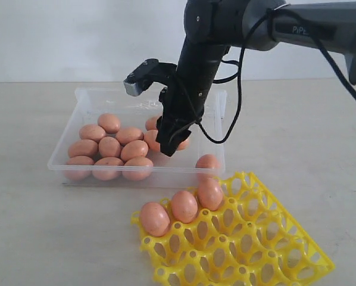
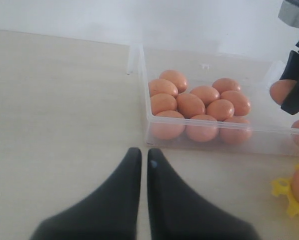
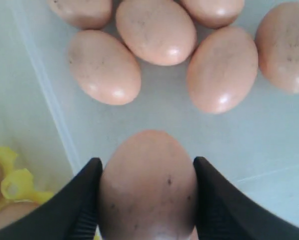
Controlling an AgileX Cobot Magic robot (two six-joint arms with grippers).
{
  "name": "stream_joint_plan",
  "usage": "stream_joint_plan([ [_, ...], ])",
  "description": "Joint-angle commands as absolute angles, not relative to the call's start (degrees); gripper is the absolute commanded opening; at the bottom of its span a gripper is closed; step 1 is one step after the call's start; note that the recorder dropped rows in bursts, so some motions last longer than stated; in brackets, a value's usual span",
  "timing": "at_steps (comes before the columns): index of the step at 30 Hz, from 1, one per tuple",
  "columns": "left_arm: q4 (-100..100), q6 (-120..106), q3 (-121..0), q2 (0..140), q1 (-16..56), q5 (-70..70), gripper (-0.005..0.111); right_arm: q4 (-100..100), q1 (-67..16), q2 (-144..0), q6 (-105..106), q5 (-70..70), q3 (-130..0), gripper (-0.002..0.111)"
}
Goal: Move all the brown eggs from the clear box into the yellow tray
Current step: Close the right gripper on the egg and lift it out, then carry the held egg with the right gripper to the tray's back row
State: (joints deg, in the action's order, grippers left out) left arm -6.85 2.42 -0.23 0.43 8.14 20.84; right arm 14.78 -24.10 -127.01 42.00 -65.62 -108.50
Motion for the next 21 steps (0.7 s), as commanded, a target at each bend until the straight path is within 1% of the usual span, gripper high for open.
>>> stream_joint_plan([
  [1,-6.6,2.2,0.0,0.7,8.3,20.3,0.004,14.5,-23.9,-124.9,32.1,-68.6,-108.7,0.000],
  [7,-6.6,2.2,0.0,0.7,8.3,20.3,0.004,17.0,-23.9,-121.7,19.1,-67.3,-108.7,0.000],
  [18,-6.6,2.2,0.0,0.7,8.3,20.3,0.004,17.7,-23.9,-111.3,10.7,-59.8,-108.6,0.000],
  [21,-6.6,2.2,0.0,0.7,8.3,20.3,0.004,17.2,-23.9,-107.7,9.0,-54.0,-105.3,0.000],
])
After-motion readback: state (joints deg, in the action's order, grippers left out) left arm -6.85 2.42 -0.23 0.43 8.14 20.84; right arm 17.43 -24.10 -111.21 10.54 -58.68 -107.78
